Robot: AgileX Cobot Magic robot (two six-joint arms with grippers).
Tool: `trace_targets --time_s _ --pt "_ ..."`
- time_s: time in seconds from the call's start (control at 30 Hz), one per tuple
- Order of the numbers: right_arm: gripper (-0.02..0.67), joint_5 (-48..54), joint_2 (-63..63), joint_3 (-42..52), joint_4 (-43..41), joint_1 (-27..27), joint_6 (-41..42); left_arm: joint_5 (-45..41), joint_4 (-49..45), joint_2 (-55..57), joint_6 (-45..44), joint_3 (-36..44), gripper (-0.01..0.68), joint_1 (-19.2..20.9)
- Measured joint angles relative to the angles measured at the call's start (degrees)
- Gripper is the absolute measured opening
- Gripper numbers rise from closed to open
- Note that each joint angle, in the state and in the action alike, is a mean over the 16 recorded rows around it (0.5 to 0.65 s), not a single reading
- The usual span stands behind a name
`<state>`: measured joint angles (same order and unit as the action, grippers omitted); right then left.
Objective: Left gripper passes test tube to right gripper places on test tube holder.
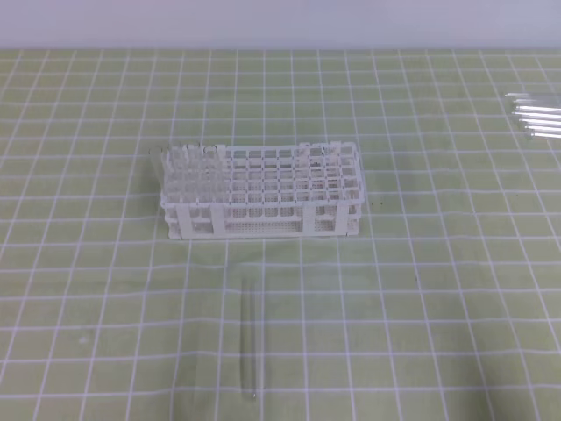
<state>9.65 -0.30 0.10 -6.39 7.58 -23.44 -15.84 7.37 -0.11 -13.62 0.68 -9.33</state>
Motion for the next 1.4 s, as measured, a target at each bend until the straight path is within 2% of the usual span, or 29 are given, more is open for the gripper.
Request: trace_targets --time_s 0.33,0.87,1.13,1.4 --pt "-0.002 -0.2 0.0 0.0 0.5 0.0 0.0 1.3 3.9 -1.0 0.5 -0.1 0.000 0.0" --pt "-0.002 -2.9 0.0 0.0 3.5 0.0 0.0 11.6 29.5 -1.0 3.8 -0.3 0.000 0.0" --pt "-0.002 -4.9 0.0 -0.1 6.4 0.0 0.0 12.9 32.6 -1.2 4.8 -1.0 0.000 0.0" --pt "-0.002 -1.0 2.7 -5.1 9.3 0.0 0.0 7.8 32.8 2.5 5.2 -7.3 0.000 0.0"
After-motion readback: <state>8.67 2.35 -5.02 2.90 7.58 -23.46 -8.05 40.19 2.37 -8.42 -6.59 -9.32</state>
